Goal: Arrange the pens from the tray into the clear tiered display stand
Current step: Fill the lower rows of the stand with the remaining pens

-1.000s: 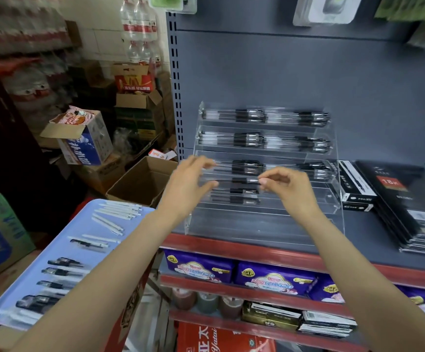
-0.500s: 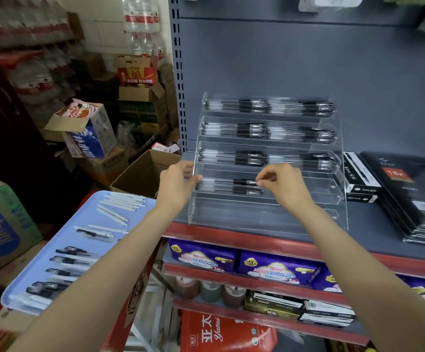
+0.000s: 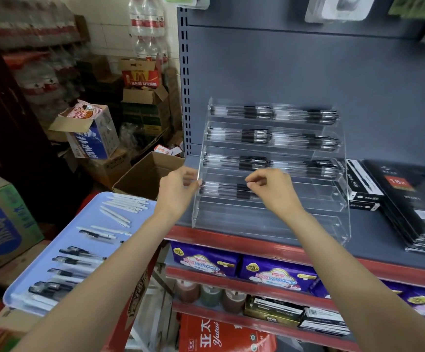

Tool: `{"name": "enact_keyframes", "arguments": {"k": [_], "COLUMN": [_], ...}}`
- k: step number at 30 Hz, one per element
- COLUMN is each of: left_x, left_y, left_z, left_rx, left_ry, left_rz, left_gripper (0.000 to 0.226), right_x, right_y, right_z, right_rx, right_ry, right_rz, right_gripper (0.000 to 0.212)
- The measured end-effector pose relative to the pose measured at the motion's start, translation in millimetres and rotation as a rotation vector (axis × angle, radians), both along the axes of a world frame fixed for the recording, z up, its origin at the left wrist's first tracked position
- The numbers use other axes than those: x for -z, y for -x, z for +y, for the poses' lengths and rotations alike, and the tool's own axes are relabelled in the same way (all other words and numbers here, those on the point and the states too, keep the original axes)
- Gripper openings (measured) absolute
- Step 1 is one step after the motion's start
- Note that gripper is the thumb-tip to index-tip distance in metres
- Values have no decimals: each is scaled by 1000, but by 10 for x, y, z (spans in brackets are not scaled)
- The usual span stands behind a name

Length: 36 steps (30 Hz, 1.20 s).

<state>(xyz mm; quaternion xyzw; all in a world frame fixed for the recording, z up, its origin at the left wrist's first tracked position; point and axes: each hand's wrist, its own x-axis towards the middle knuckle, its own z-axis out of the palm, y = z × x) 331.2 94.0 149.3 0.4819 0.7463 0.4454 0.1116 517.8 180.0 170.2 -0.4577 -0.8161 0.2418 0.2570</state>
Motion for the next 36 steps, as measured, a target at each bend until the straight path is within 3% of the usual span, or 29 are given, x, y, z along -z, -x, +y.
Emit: {"name": "enact_keyframes", "arguments": {"k": [8,17,21,28,36], "left_x": [83,860,1298,1816,1993], "left_y": [464,1788,2373,2889,3025], "left_z": [-572,-1588,-1888,-1968,-1971], "left_rx": [68,-47,15,307,319], "left_ry": [54,328,444,674,647], "left_rz": [99,89,160,329,450], "left_gripper": [16,16,15,45,42], "right_x": [7,755,1218,1765,1989], "right_y": [800,2091,2546,3025,3265], "right_z": [-615,-1481,-1715,-1834,-1646], "right_rx": [-177,-402,-378,-305,-226], "right_ry": [-54,144,291,343,346], "right_rz": [121,-86,-288,-449,-535], "right_gripper": [20,26,35,41,26]}}
